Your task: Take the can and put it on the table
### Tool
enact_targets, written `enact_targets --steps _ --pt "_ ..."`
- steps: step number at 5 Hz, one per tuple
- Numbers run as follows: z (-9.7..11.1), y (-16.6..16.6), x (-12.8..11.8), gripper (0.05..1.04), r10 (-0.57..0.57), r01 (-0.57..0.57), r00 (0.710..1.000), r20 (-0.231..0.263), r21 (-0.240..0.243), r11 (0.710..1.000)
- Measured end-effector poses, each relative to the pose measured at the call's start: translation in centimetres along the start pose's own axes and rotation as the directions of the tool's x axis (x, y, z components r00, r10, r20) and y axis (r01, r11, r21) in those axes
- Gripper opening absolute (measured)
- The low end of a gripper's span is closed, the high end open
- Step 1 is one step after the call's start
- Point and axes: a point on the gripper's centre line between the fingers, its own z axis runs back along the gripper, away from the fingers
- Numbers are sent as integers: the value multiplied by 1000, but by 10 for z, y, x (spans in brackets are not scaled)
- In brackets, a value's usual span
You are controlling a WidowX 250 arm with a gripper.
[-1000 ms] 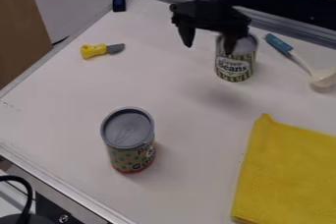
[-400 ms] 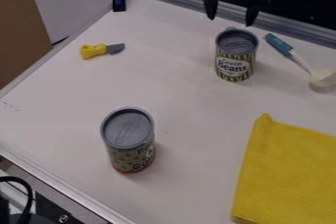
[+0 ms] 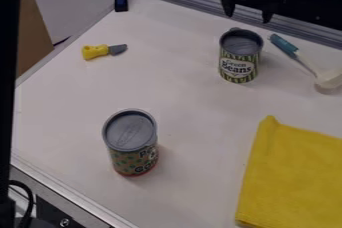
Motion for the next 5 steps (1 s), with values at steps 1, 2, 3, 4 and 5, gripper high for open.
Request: enact_targets --steps 1,2,3,4,5 --pt "-6 -4 6 999 -10 10 1000 5 -18 1000" --pt "-22 -2 6 999 -18 18 999 -40 6 1000" --pt "-26 -5 3 999 -93 93 991 -93 -11 996" --pt "-29 -2 -5 999 -186 186 975 -124 -11 982" --pt "-33 -6 -28 999 -247 238 953 -176 -71 969"
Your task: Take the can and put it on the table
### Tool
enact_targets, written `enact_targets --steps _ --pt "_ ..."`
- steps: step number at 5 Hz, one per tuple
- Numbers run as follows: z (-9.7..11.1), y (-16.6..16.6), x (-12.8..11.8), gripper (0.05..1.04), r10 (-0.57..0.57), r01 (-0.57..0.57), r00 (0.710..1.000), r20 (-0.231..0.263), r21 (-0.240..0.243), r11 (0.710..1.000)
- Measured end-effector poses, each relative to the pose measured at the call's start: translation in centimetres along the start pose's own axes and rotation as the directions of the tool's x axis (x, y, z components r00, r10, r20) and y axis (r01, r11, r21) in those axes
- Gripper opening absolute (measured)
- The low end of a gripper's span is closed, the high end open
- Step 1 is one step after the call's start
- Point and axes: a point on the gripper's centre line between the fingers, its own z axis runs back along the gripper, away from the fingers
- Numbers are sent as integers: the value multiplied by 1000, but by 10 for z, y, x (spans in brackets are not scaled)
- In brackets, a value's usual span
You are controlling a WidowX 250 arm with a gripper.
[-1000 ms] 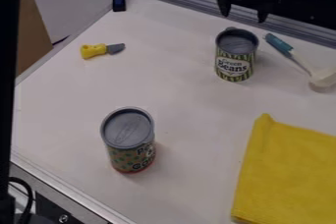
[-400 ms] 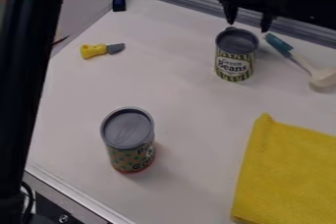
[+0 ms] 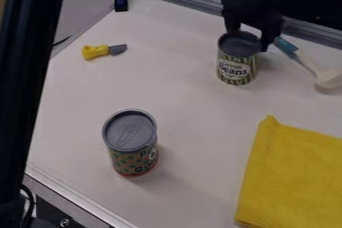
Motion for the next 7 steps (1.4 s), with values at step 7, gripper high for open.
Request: enact_targets --steps 7 --pt "31 -1 -128 999 -129 130 991 -41 26 991"
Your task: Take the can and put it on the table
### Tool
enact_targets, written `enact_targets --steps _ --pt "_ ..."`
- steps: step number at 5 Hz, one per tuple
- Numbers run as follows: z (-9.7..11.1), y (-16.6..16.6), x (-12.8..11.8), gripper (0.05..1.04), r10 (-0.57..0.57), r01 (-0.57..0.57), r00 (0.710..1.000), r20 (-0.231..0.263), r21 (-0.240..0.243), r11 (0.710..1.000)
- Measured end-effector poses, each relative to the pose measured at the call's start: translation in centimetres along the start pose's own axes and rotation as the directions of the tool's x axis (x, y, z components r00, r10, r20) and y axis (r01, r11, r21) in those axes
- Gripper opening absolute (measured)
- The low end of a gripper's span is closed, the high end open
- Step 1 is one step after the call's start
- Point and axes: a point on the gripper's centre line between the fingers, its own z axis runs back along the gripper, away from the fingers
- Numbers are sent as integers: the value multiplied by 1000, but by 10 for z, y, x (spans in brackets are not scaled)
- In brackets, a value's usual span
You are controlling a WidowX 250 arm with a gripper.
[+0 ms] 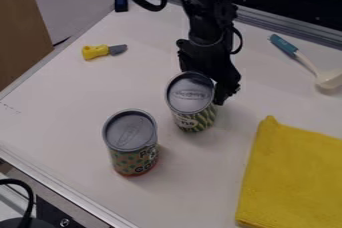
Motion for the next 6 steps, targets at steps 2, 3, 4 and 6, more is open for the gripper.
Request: enact_targets --steps 2,3,4,6 --pt "-1 -6 -22 999 -34 34 999 -21 9 999" --pt "5 -6 -19 999 -11 11 1000 12 15 1000" --pt "8 -1 -6 999 34 -38 996 84 54 998" --pt "14 3 18 999 88 -96 987 138 58 994"
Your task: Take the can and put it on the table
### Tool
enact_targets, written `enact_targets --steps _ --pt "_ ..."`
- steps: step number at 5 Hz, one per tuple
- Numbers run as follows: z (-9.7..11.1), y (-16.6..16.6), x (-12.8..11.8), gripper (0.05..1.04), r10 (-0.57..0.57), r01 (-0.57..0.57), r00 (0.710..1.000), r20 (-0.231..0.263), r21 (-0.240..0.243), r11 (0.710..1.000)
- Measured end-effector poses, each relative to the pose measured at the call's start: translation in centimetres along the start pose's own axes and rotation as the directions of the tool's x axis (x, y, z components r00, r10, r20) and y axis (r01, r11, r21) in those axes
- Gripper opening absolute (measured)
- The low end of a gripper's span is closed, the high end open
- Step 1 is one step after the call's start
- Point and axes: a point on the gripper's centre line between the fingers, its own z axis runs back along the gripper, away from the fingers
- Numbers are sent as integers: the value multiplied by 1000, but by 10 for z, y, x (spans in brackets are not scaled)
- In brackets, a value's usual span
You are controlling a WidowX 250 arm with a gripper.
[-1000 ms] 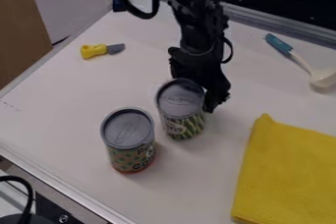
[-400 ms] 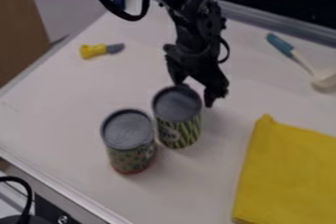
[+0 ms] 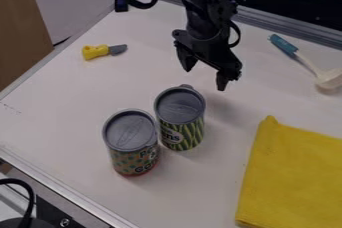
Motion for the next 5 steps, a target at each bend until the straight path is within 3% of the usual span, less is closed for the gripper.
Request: enact_targets --steps 2,3,4,5 --pt "6 -18 -3 999 40 -41 997 -70 -19 999" --pt "19 -34 0 999 189 -189 981 -53 11 982" --pt "30 -52 4 999 272 -272 962 -23 5 962" --pt "32 -64 1 999 277 -277 961 -27 6 961"
